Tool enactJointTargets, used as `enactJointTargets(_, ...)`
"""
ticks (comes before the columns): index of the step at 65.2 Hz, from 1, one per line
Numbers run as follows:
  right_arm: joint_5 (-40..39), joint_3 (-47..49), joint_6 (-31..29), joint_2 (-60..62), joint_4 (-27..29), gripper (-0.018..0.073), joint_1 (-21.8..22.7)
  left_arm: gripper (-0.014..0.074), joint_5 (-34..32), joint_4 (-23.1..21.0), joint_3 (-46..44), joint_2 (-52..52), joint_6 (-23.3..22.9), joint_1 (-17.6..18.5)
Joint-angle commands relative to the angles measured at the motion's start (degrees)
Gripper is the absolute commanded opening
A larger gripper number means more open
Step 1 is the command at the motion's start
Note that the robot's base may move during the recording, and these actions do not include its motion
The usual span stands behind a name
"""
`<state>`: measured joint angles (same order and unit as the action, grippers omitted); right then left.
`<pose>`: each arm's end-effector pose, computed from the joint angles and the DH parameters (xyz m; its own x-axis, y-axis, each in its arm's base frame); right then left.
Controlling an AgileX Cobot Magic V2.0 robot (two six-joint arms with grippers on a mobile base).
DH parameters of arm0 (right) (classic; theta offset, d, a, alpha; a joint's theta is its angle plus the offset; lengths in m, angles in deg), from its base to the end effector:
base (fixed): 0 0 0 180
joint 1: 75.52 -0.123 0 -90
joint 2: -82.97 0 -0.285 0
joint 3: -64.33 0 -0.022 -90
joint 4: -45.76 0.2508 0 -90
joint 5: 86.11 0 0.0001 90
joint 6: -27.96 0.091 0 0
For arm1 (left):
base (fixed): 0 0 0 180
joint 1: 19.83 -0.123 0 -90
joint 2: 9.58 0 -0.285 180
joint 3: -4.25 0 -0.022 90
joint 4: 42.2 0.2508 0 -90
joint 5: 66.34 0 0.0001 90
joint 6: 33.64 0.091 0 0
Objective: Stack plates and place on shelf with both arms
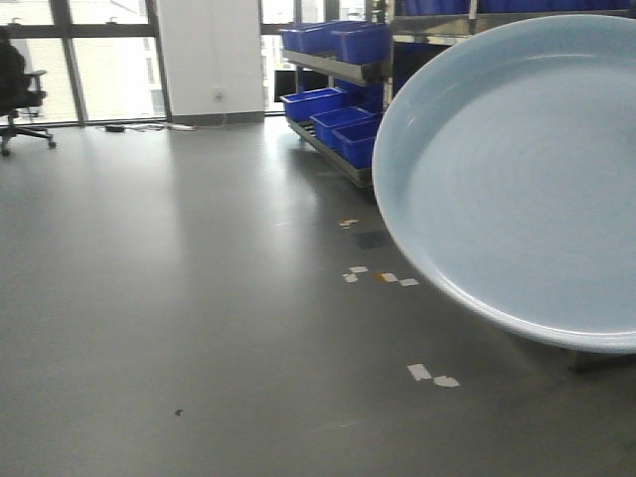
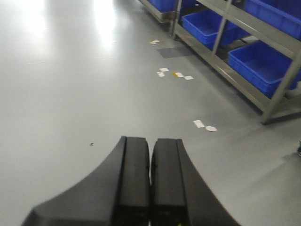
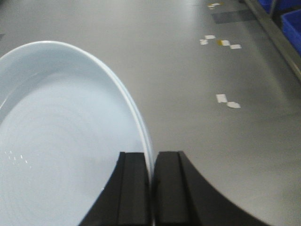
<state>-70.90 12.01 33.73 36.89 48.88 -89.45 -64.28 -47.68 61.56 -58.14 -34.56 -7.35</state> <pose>0.1326 0.0342 0.2769 -0.4225 0.0525 -0.9048 -0.1912 0.9707 0.1455 0.1417 -0.0317 0.2611 -0.3230 -0.0426 -0.9454 0.1845 0.9770 -0.1071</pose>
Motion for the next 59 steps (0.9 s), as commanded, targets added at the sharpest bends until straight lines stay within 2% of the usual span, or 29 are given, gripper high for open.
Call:
enactJointTargets(1, -5.5, 1.8, -0.2, 0.3, -0.1, 0.005, 0.2, 0.0084, -4.7, 0.0, -1.7, 0.2, -0.4, 0.0)
enactJointTargets(59, -5.2, 1.8, -0.2, 0.3, -0.1, 0.005, 0.2, 0.0084, -4.7, 0.0, -1.7, 0.2, -0.4, 0.0)
